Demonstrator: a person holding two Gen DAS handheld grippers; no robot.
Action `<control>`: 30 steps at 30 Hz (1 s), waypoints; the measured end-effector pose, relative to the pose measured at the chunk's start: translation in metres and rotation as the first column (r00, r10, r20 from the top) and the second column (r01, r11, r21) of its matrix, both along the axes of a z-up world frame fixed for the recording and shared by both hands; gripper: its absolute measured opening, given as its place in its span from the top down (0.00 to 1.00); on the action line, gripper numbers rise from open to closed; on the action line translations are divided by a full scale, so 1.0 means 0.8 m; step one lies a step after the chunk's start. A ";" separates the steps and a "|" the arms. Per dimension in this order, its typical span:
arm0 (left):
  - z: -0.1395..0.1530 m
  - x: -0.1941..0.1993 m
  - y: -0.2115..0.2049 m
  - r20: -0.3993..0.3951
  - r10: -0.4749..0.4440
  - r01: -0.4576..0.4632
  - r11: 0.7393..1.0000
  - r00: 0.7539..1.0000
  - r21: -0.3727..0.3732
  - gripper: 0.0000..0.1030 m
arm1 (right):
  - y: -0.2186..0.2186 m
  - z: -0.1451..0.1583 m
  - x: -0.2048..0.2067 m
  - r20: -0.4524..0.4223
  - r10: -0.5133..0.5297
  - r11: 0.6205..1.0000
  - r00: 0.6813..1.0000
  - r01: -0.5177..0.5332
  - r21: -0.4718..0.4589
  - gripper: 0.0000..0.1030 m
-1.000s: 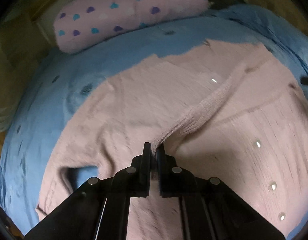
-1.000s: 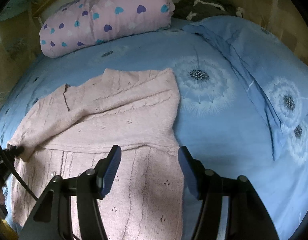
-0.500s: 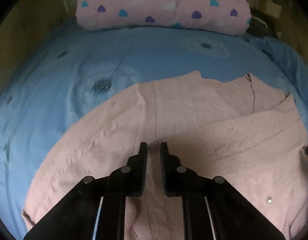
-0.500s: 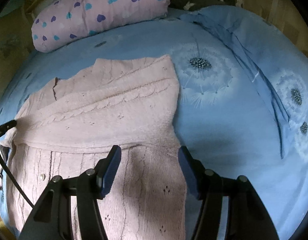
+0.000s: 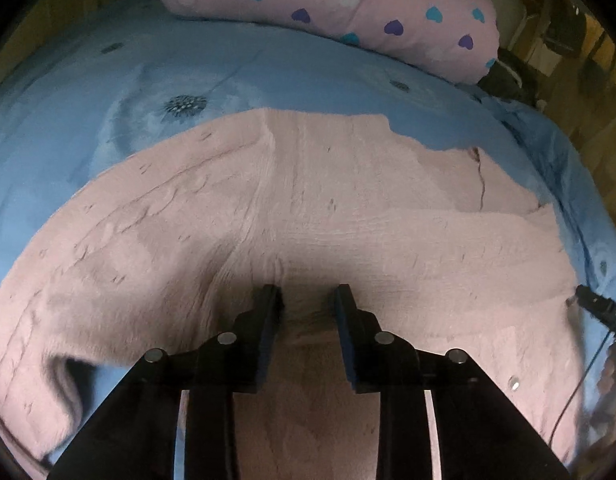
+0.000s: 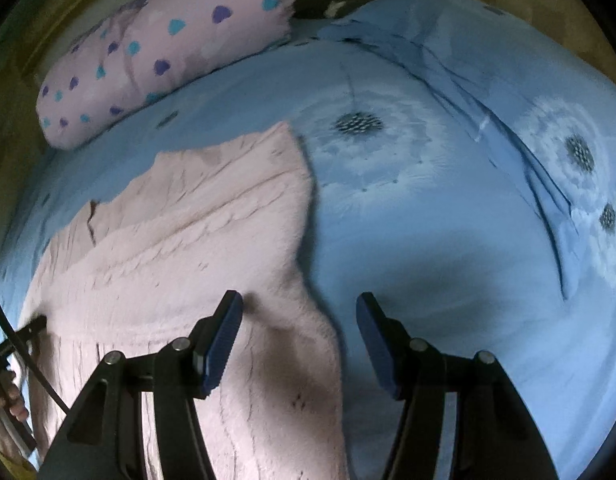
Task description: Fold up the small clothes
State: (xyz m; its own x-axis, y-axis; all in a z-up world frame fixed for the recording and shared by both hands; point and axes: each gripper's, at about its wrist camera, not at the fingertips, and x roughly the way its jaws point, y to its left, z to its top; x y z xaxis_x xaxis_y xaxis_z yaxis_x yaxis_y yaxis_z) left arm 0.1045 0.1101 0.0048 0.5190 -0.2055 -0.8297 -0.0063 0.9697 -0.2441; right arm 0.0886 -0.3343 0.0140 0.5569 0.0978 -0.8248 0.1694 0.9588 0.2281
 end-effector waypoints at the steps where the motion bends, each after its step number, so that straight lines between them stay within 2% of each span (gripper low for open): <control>1: 0.001 0.003 0.000 0.008 -0.001 0.001 1.000 1.000 -0.009 0.78 | -0.005 -0.001 0.003 0.003 -0.012 1.000 1.000 0.012 0.009 0.39; 7: -0.007 0.014 0.005 0.006 0.012 -0.011 0.999 1.000 -0.050 0.78 | -0.013 -0.009 0.026 0.016 -0.016 0.998 1.000 0.015 0.061 0.39; 17: -0.009 0.021 -0.003 0.031 -0.007 0.009 0.998 1.000 -0.063 0.78 | -0.020 -0.025 0.072 0.010 -0.013 0.995 1.000 0.012 0.094 0.39; 20: -0.010 0.024 -0.001 0.033 -0.020 0.023 0.995 0.999 -0.099 0.76 | -0.022 -0.023 0.079 0.020 -0.003 0.996 1.000 0.001 0.094 0.39; 24: -0.013 0.026 0.010 0.021 0.012 -0.008 0.986 1.000 -0.167 0.72 | -0.025 -0.025 0.086 0.029 -0.001 0.993 1.000 -0.003 0.122 0.39; 27: -0.017 0.029 0.008 0.022 0.024 -0.020 0.988 0.999 -0.154 0.72 | -0.024 -0.026 0.092 0.032 0.004 0.994 0.999 -0.008 0.110 0.39; 30: -0.012 0.028 -0.002 0.043 0.009 -0.005 0.996 0.999 -0.093 0.74 | -0.023 -0.026 0.097 0.044 0.014 0.994 0.999 -0.018 0.111 0.39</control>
